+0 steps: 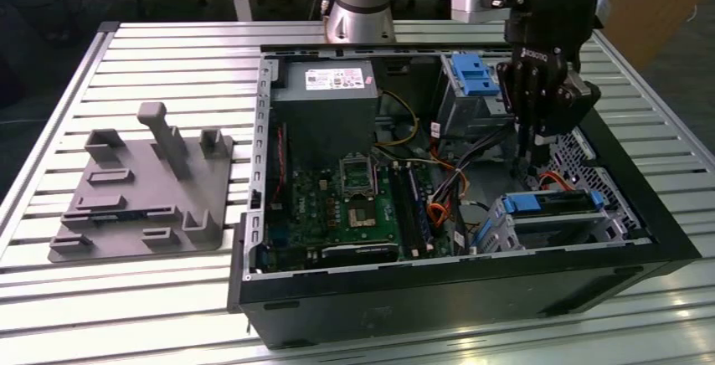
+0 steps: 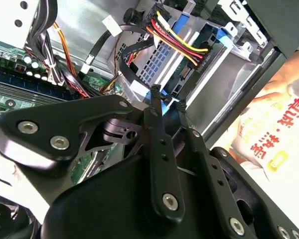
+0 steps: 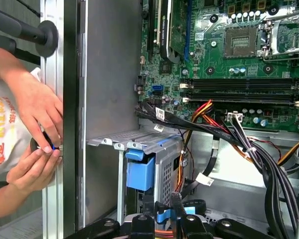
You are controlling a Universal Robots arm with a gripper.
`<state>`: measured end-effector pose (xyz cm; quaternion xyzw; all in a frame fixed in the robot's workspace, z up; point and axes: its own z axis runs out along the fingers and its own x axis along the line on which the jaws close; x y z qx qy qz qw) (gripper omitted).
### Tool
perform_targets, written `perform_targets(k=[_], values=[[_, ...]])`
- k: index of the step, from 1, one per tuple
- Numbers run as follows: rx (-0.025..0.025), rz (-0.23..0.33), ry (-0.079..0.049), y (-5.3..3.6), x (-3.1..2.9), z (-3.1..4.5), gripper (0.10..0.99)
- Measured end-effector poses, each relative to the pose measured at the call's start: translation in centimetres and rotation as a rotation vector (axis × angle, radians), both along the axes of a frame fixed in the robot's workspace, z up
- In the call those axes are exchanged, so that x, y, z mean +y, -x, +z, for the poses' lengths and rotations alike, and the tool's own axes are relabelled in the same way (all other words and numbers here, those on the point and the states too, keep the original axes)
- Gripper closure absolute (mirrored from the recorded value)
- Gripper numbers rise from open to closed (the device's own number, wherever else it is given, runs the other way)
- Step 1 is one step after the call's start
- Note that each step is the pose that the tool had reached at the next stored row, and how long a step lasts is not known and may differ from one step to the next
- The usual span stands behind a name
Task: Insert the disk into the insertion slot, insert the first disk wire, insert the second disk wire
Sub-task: 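Insert the second disk wire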
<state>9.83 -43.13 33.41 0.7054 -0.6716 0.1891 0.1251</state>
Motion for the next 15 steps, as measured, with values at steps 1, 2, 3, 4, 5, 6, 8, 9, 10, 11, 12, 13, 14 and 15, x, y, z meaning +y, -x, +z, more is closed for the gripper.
perform_targets(k=[1, 2, 3, 4, 5, 6, 8, 9, 10, 11, 12, 13, 14, 15], values=[[0.0000, 0.000, -0.001, 0.00, -0.04, -0.01, 0.816], [0.0000, 0.000, -0.002, -0.01, -0.09, -0.02, 0.816], [0.0000, 0.001, -0.003, -0.01, -0.14, -0.03, 0.816], [0.0000, 0.001, -0.003, -0.01, -0.19, -0.04, 0.831], [0.0000, 0.001, -0.004, -0.02, -0.25, -0.06, 0.894], [0.0000, 0.001, -0.005, -0.02, -0.30, -0.08, 0.894], [0.0000, 0.001, -0.007, -0.03, -0.41, -0.09, 0.941], [0.0000, 0.001, -0.007, -0.03, -0.46, -0.11, 0.941], [0.0000, 0.001, -0.008, -0.04, -0.51, -0.11, 0.941], [0.0000, 0.001, -0.008, -0.04, -0.57, -0.12, 0.941], [0.0000, 0.001, -0.008, -0.04, -0.61, -0.12, 0.941], [0.0000, 0.001, -0.008, -0.04, -0.63, -0.13, 0.941], [0.0000, 0.001, -0.008, -0.04, -0.63, -0.13, 0.941], [0.0000, 0.001, -0.008, -0.04, -0.64, -0.12, 0.941]])
